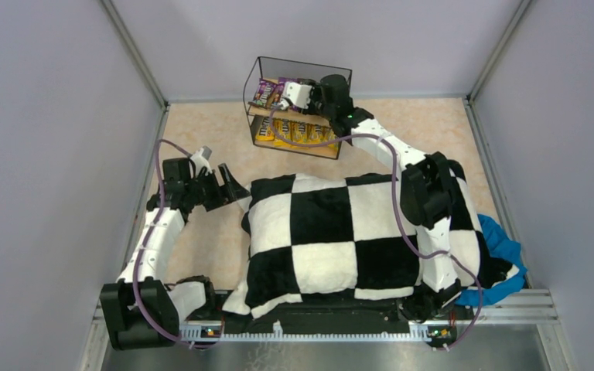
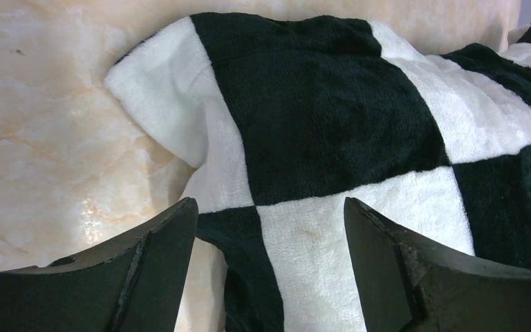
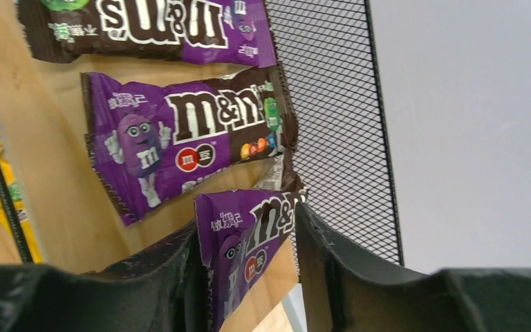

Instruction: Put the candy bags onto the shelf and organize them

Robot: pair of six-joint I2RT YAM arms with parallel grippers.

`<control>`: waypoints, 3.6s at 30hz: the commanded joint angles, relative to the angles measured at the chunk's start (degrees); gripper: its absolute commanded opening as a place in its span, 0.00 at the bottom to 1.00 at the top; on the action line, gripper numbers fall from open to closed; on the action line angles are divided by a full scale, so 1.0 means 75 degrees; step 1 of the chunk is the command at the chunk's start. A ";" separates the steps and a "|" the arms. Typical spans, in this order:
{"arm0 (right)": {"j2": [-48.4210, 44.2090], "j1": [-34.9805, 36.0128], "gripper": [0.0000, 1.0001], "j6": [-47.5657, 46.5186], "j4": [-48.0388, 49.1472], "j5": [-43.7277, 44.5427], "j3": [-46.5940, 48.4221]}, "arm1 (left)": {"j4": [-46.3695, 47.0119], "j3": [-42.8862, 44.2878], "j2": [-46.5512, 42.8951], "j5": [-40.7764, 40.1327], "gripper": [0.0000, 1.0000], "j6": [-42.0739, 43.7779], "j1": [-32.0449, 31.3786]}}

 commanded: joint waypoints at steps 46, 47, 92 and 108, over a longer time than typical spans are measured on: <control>-0.7993 0.1357 0.99 0.9671 0.2793 -0.1141 -0.7969 | -0.0458 0.1460 0.2382 -0.5255 0.98 -0.1474 0.2677; -0.7998 0.1357 0.99 0.9688 0.2733 -0.1376 -0.7923 | -0.0573 0.1642 0.2600 -0.5482 0.98 -0.1439 0.2713; -0.7080 0.1349 0.99 0.8934 0.2050 -0.1138 -0.7321 | -0.0105 0.0957 0.2544 -0.0815 0.48 -0.1869 0.2722; -0.6717 0.3080 0.99 0.4085 0.2287 -0.1373 -0.7075 | 0.0084 0.2236 0.0824 -0.0735 0.45 -0.2543 -0.0279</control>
